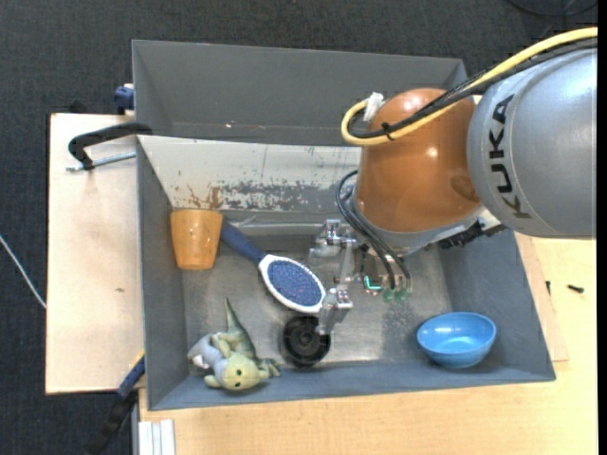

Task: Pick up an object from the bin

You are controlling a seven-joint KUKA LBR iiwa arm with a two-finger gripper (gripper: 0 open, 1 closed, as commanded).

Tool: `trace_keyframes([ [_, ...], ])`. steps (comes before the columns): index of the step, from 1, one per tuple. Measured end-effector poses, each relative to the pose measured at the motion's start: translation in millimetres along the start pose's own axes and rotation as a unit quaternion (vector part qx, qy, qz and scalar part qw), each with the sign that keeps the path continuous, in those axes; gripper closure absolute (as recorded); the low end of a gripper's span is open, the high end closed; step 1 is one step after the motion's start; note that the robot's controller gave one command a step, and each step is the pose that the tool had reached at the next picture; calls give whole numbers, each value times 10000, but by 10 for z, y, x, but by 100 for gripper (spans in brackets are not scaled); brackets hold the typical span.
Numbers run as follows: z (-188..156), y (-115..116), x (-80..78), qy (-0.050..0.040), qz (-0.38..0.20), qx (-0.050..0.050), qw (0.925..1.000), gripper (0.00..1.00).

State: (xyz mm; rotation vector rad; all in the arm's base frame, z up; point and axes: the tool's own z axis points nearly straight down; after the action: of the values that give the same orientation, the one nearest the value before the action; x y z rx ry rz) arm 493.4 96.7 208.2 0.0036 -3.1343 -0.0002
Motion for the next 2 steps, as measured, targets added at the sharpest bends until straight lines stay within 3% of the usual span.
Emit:
trace_keyframes([
  [1,1075,158,-162,-121,399,-28,9991,0],
  [2,1105,76,-197,-193,-696,-18,9974,0],
])
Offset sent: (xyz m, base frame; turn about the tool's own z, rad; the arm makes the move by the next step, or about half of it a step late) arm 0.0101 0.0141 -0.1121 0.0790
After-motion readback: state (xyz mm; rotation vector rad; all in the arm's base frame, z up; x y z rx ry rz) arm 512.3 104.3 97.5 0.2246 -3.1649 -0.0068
